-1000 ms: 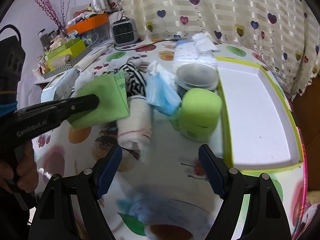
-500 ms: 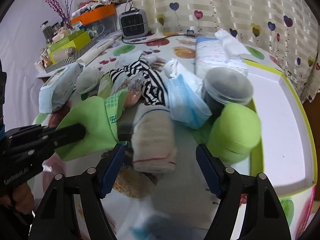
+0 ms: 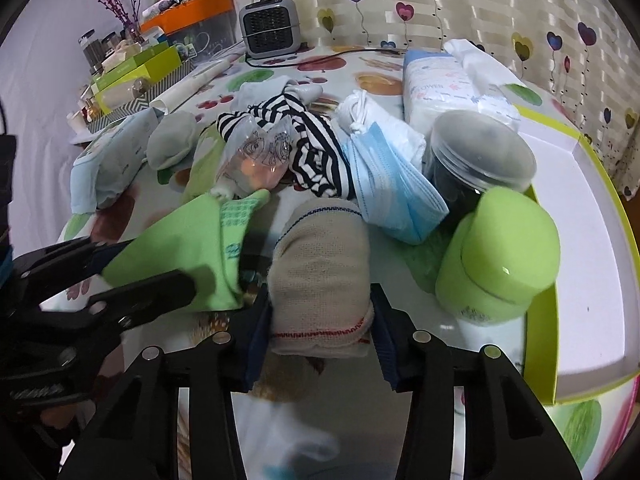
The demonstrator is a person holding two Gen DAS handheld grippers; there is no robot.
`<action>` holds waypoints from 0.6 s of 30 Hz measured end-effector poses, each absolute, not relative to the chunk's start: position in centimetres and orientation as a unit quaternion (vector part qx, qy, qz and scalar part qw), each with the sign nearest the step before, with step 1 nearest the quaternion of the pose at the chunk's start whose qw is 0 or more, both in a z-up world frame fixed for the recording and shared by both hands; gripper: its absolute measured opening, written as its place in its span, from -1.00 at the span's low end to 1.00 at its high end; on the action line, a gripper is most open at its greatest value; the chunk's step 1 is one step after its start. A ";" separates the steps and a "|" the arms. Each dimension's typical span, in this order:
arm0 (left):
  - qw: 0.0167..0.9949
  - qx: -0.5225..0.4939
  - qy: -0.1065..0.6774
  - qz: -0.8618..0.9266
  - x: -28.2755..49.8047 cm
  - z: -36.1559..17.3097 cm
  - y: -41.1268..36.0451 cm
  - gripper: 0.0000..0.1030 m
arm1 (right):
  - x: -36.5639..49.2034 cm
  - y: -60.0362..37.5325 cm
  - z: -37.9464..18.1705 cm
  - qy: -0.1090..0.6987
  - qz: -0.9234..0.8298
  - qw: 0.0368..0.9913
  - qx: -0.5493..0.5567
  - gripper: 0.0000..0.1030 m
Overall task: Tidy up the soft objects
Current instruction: 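Grasp the rolled white sock with the right gripper while the left gripper lifts the green cloth, then carry the green cloth in the left gripper and white sock in the right gripper to the white tray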
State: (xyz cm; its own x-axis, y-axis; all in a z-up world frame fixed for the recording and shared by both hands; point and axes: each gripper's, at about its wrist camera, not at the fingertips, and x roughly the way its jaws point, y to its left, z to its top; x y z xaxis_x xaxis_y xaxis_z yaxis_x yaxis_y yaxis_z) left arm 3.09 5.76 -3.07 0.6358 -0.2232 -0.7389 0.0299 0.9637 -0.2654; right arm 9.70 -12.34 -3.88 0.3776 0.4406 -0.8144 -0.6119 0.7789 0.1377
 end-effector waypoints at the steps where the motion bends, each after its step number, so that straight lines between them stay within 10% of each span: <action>1: 0.896 -0.114 0.424 -0.070 3.3 -3.3 5.6 -0.10 | 9.6 -12.5 -3.9 0.458 0.318 0.825 -0.092 -0.09; 8: 0.891 -0.097 0.439 -0.064 4.2 -4.5 4.2 -0.10 | 9.1 -13.8 -3.8 0.461 0.313 0.826 -0.084 -0.09; 12: 0.887 -0.104 0.446 -0.060 4.4 -4.8 4.1 -0.87 | 8.8 -14.2 -3.8 0.461 0.312 0.827 -0.081 -0.09; 18: 0.893 -0.115 0.431 -0.066 3.4 -4.0 3.9 -0.88 | 8.3 -14.8 -3.3 0.454 0.311 0.831 -0.077 -0.09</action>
